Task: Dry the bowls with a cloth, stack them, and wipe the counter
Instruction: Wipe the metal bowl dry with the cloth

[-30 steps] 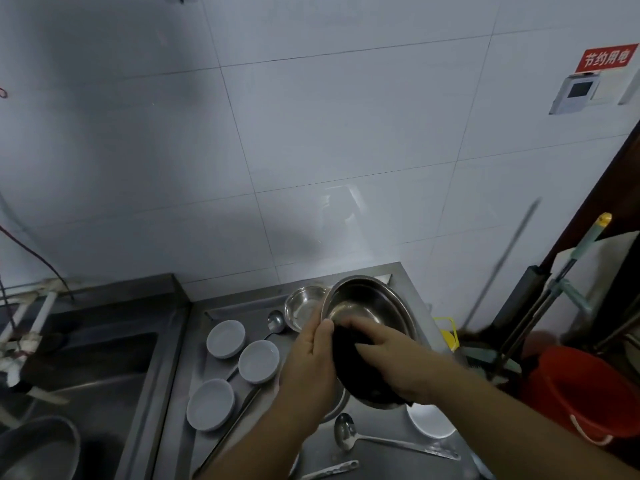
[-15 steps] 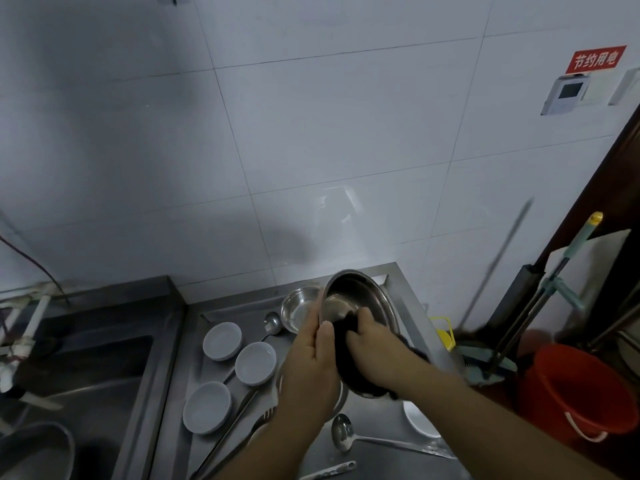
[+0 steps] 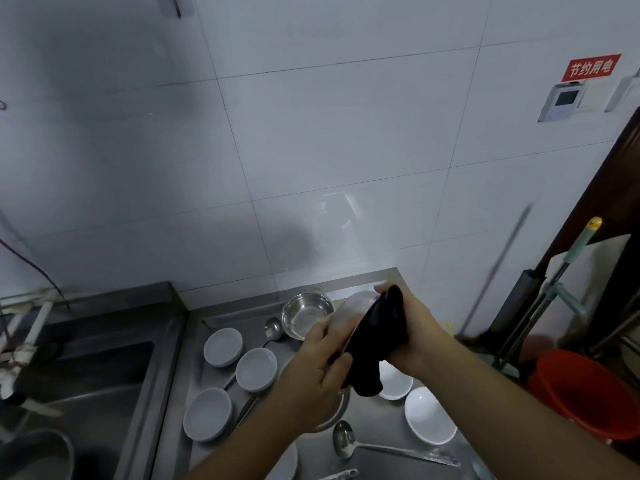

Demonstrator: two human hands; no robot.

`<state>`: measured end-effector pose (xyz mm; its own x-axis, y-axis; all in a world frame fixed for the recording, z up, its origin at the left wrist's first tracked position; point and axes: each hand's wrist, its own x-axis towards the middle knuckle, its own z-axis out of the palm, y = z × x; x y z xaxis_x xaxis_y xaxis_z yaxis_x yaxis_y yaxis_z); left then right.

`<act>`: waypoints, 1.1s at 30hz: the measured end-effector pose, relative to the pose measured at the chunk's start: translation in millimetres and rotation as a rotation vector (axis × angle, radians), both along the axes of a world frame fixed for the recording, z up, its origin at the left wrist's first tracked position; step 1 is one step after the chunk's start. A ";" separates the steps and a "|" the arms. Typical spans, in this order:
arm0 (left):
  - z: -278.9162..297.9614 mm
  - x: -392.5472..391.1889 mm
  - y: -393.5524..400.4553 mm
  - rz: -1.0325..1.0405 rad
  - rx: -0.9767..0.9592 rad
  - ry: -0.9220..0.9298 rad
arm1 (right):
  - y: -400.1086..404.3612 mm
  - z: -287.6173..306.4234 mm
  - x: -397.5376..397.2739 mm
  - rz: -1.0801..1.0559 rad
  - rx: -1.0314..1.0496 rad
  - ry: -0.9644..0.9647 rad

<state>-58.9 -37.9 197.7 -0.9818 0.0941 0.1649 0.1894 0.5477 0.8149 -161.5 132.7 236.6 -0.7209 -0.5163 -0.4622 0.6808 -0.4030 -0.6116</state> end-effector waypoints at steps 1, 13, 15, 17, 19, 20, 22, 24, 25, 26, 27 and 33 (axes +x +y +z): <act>-1.3 -0.8 -3.2 -0.016 -0.027 -0.009 | 0.7 -4.8 -0.4 -0.006 -0.009 0.008; -8.5 -0.2 13.3 0.591 0.912 -0.509 | -3.0 -34.1 9.3 -0.165 -0.154 -0.011; -0.1 -1.8 18.3 0.571 1.100 -0.497 | -8.4 -38.8 17.4 -0.208 -0.118 -0.047; 3.2 -5.4 19.5 0.613 1.250 -0.478 | -15.7 -40.9 25.3 -0.235 -0.064 -0.045; 6.3 -9.5 17.5 0.677 1.361 -0.456 | -19.4 -38.2 34.1 -0.209 -0.010 -0.017; 8.0 -12.3 15.1 0.705 1.419 -0.443 | -18.1 -37.6 37.5 -0.182 0.014 -0.020; 12.7 -18.2 6.4 0.736 1.526 -0.405 | -9.7 -41.5 45.3 -0.091 0.064 -0.044; 17.0 -24.1 -5.0 0.741 1.568 -0.364 | -1.8 -46.3 54.5 -0.025 0.094 -0.062; 18.8 -26.7 -10.4 0.743 1.556 -0.346 | 0.8 -46.6 59.5 0.002 0.129 -0.066; 20.0 -28.9 -15.4 0.745 1.527 -0.331 | 1.9 -47.2 62.9 0.024 0.166 -0.065; 20.5 -30.9 -19.9 0.747 1.492 -0.321 | 4.0 -45.5 66.1 0.042 0.198 -0.058; 17.9 -29.4 -29.1 0.682 1.234 -0.310 | 11.2 -14.2 55.1 0.021 0.151 0.177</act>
